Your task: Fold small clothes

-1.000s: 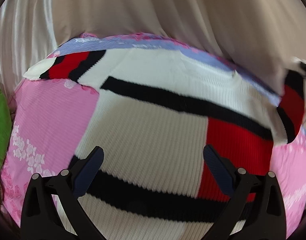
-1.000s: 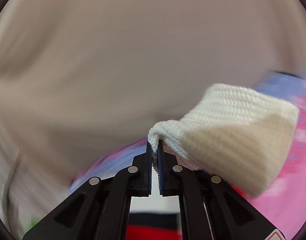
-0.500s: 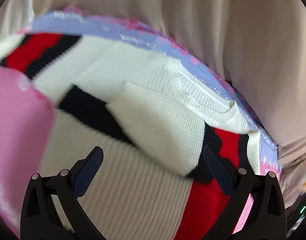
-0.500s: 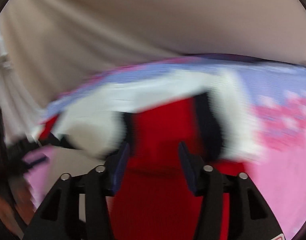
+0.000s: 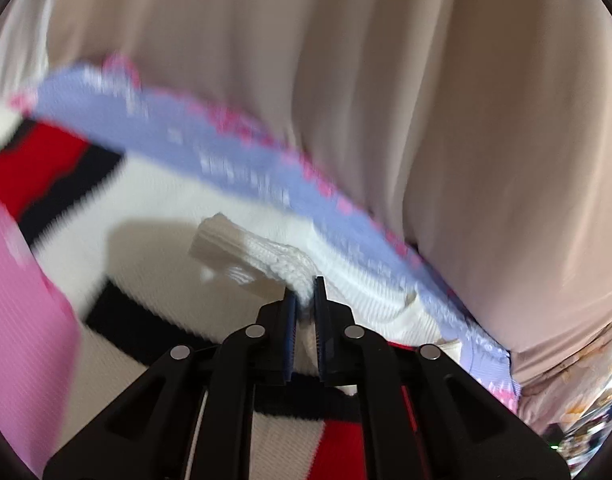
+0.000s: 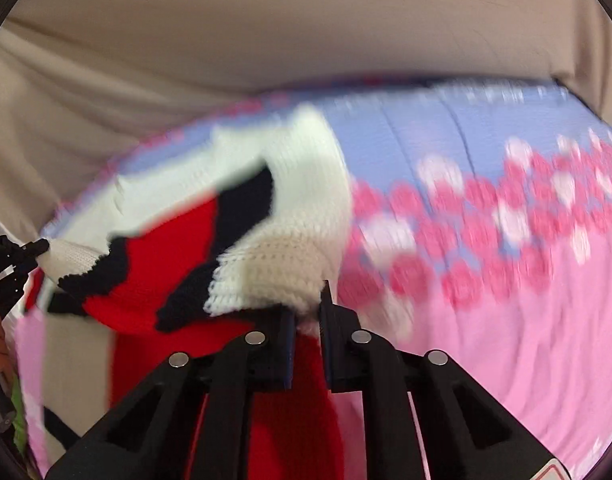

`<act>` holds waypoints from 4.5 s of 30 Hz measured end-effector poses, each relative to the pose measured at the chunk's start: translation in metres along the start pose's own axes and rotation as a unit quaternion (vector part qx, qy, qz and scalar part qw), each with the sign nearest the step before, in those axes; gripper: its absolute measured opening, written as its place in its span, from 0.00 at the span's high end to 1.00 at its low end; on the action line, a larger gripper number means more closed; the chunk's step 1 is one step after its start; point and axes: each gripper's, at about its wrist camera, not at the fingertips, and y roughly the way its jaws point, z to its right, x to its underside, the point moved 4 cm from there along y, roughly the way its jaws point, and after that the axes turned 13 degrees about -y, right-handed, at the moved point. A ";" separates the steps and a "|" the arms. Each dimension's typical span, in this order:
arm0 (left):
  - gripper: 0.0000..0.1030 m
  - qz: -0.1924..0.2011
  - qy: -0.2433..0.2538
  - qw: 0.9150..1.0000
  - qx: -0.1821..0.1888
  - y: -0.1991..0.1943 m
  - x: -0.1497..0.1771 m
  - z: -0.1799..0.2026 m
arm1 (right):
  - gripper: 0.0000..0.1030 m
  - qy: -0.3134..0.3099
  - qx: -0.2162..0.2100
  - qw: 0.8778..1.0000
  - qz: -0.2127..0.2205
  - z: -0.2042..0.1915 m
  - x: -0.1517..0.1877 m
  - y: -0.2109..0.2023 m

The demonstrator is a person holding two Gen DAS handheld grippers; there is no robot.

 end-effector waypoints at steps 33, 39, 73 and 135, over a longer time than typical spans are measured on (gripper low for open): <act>0.79 -0.049 -0.101 0.991 -0.070 0.010 -0.009 -0.138 | 1.00 -0.055 0.061 0.992 -0.098 -0.041 0.011 0.054; 0.42 0.058 -0.201 0.965 -0.156 -0.039 -0.118 -0.248 | 0.84 -0.079 0.049 0.994 -0.059 -0.084 -0.010 0.014; 0.45 -0.118 0.006 0.993 0.008 0.032 0.098 0.029 | 0.58 -0.009 0.015 0.996 -0.085 -0.065 0.073 -0.041; 0.87 -0.017 -0.033 0.994 -0.105 0.003 -0.005 -0.090 | 0.99 -0.010 -0.099 0.994 -0.045 -0.144 -0.104 0.125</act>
